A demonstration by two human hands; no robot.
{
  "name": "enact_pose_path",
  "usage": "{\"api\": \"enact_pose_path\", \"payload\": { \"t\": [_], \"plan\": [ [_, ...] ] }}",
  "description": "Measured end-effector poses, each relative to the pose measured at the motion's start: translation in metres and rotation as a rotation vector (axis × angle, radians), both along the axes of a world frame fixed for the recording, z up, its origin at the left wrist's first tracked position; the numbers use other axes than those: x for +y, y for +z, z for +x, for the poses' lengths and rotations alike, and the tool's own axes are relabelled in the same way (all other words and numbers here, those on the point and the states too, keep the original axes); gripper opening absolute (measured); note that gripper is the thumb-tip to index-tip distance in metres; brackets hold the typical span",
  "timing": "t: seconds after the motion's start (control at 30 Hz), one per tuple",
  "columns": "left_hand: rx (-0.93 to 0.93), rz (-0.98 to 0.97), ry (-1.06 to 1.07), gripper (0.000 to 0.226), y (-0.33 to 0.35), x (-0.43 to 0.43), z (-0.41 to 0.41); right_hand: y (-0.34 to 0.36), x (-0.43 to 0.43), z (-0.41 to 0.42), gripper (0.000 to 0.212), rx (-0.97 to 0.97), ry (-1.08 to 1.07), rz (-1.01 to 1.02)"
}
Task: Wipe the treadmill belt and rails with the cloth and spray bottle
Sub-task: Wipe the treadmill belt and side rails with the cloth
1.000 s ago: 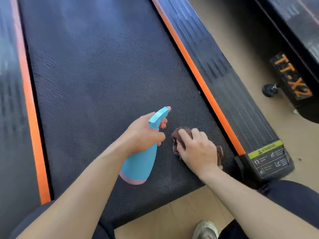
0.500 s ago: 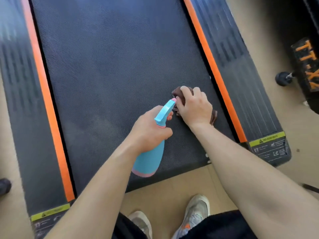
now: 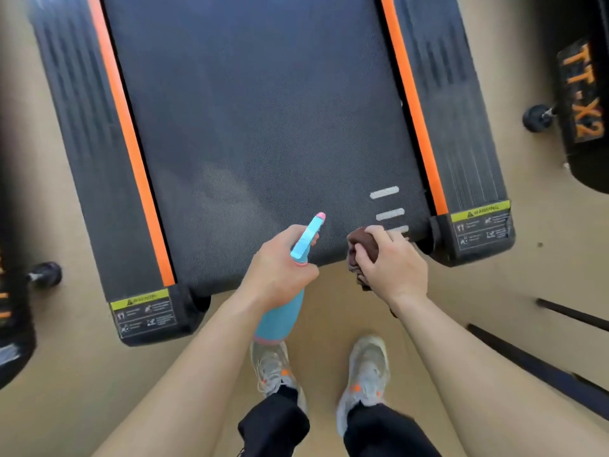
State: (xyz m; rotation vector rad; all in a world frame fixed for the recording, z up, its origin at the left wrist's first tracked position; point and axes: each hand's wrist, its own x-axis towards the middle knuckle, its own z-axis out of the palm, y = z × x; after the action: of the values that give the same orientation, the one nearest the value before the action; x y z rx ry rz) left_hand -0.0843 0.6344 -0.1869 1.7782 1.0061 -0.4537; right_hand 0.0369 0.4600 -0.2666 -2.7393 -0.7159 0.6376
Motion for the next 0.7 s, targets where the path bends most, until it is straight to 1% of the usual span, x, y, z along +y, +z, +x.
{"api": "enact_pose_path", "payload": {
  "t": [0.1,0.23,0.37,0.47,0.53,0.6,0.7],
  "plan": [
    [-0.002,-0.008,0.047,0.036,0.004,-0.015,-0.010,0.009,-0.012,-0.010,0.031,0.044,-0.007,-0.001],
    [0.006,0.001,0.198,0.036,-0.005,-0.036,-0.033,0.010,-0.015,-0.023,0.026,0.120,0.104,0.028],
    [-0.039,0.003,0.416,0.046,-0.013,-0.047,-0.064,0.005,-0.001,-0.039,0.025,0.136,0.206,0.107],
    [-0.036,0.003,0.553,0.059,-0.021,-0.045,-0.091,-0.006,0.020,-0.051,0.026,0.128,0.274,0.138],
    [-0.051,0.016,0.633,0.057,-0.026,-0.040,-0.108,-0.014,0.036,-0.061,0.030,0.075,0.351,0.176],
    [-0.067,0.016,0.690,0.056,-0.035,-0.033,-0.125,-0.024,0.055,-0.069,0.033,-0.033,0.482,0.225],
    [-0.078,-0.024,0.697,0.050,-0.044,-0.021,-0.137,-0.043,0.089,-0.074,0.032,-0.216,0.595,0.293]
  ]
}}
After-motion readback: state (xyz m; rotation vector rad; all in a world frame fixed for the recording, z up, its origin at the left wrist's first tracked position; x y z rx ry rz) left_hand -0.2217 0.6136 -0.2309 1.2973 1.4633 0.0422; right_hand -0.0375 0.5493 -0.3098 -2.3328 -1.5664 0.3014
